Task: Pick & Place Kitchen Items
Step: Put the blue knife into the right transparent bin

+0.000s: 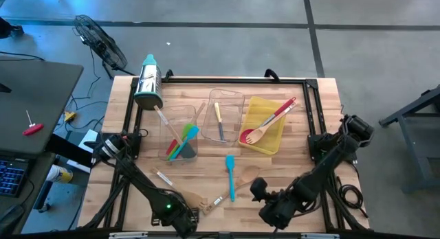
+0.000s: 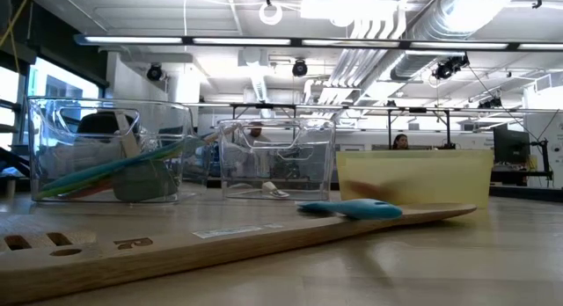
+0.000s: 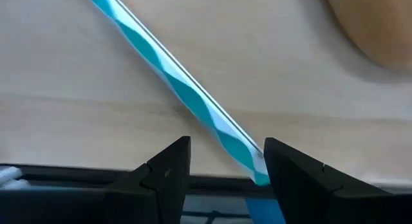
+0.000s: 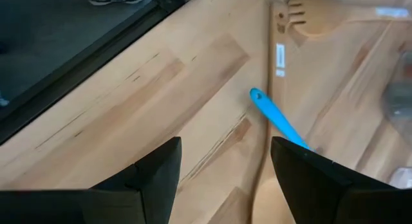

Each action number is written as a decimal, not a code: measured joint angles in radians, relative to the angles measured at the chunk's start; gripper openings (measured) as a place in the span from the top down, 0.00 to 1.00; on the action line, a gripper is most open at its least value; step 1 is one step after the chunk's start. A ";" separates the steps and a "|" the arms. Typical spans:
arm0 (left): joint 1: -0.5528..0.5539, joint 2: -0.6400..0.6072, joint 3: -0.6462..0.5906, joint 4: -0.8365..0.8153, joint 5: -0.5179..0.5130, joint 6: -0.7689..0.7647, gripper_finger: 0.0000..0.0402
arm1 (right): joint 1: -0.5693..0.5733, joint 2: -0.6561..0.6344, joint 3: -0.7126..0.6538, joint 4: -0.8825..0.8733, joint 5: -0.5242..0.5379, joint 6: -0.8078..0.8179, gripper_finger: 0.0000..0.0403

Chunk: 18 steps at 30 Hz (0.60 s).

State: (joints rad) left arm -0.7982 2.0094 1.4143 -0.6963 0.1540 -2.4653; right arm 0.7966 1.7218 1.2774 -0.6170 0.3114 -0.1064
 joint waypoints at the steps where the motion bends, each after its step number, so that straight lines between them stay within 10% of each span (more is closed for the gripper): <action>1: 0.000 0.000 0.000 -0.017 0.009 0.000 0.53 | -0.003 0.000 0.000 -0.006 -0.009 0.003 0.42; 18: 0.020 0.049 0.004 -0.021 0.072 0.019 0.56 | -0.014 0.000 0.000 -0.015 -0.058 0.008 0.42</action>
State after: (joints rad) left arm -0.7780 2.0586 1.4181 -0.7177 0.2259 -2.4465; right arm 0.7830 1.7218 1.2770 -0.6319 0.2535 -0.0982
